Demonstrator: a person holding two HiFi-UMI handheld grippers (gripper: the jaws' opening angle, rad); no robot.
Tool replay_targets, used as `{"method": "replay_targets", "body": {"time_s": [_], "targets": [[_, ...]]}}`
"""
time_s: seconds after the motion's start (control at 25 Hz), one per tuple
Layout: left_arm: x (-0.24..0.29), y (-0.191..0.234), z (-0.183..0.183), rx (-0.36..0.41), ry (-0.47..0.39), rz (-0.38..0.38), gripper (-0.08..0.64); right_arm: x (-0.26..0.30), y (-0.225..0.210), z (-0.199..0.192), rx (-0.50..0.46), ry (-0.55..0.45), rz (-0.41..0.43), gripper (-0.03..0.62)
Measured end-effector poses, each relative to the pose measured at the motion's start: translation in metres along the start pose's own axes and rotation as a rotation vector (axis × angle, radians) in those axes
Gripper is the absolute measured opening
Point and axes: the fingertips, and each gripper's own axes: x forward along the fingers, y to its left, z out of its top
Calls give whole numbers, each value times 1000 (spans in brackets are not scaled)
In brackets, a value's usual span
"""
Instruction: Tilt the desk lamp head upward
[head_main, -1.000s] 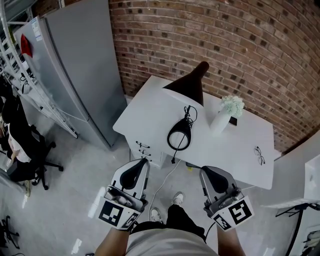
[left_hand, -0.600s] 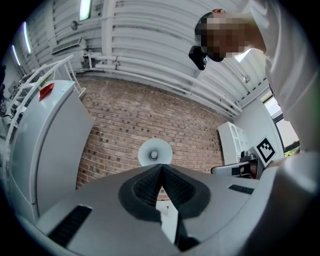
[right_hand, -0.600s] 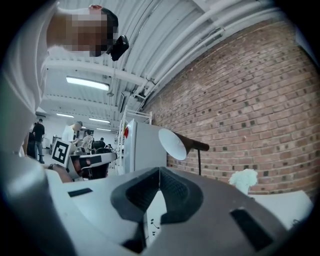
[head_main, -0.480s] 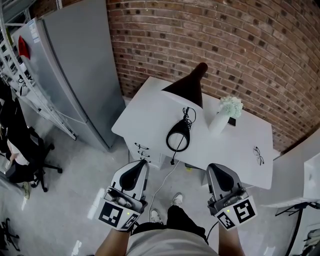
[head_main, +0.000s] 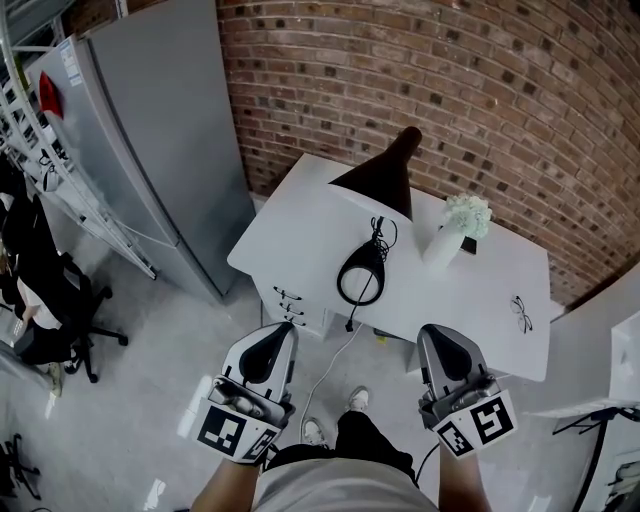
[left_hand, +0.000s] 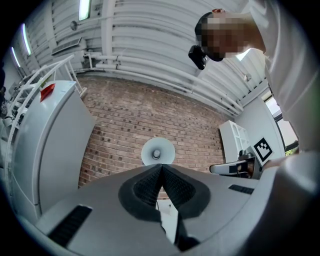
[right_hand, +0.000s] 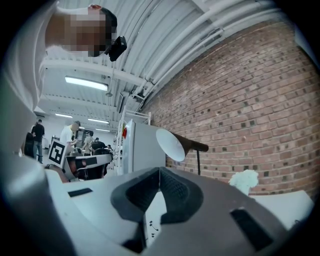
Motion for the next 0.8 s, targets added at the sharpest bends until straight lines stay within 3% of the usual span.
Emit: {"method": "replay_targets", "body": {"time_s": [0.8], "targets": [[7,0,-1,-6,-7,-8,8,-1,-12,3,-23,13,-45,18]]}}
